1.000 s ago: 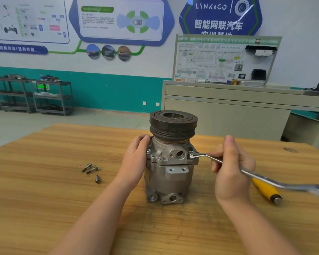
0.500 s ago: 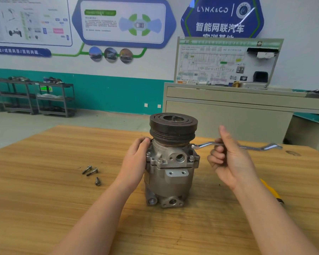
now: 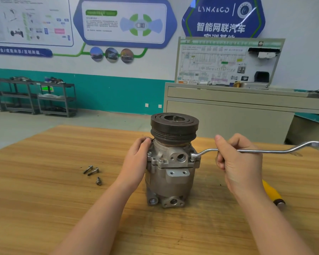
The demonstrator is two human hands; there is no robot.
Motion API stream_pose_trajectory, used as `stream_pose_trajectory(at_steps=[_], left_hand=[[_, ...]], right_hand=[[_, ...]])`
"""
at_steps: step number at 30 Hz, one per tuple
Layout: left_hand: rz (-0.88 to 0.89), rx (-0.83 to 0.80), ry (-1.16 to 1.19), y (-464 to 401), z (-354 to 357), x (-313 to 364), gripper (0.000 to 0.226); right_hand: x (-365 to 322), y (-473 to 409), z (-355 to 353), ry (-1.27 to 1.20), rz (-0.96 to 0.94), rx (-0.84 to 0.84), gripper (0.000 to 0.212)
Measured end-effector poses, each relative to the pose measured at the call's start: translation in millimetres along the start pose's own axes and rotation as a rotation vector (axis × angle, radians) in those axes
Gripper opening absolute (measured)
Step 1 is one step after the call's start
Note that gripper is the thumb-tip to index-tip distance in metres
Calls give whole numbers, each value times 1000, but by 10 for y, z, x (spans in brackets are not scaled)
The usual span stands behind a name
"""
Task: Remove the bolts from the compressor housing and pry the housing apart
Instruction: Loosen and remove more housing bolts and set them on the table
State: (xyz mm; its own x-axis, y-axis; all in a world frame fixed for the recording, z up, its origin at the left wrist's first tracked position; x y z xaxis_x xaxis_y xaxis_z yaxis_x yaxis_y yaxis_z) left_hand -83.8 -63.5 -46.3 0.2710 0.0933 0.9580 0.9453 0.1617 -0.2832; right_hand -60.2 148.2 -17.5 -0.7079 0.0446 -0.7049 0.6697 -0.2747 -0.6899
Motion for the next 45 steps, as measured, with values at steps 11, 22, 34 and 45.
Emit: stream_pose_trajectory(at_steps=[11,22,34,45], left_hand=[[0,-4,18,-18,-3,-17,20],[13,1,23,-17,7,-8,19],[22,32,17,-37,-5,-22,21],[83,180,30,-47,-36,-76,19]], right_hand=[[-309,390,312,444,-786,-70,40],[256,-158,93,-473,419,-116,35],[168,-65,-17,-348,302,167,37],[-77,120,24,231,-248,56,44]])
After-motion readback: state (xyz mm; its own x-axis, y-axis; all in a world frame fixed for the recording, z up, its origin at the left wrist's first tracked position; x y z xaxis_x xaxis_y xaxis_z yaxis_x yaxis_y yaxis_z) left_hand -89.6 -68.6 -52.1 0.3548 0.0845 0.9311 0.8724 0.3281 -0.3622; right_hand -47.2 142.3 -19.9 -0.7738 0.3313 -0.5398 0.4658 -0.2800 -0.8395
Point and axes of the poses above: each hand's wrist, its own y-axis away from the middle knuckle, its own z-axis out of the palm, x = y × z, the point moved 2 cm from there along -y, towards the middle knuckle, and after that the axes turned 4 degrees about -z, right-handed, at the moved point
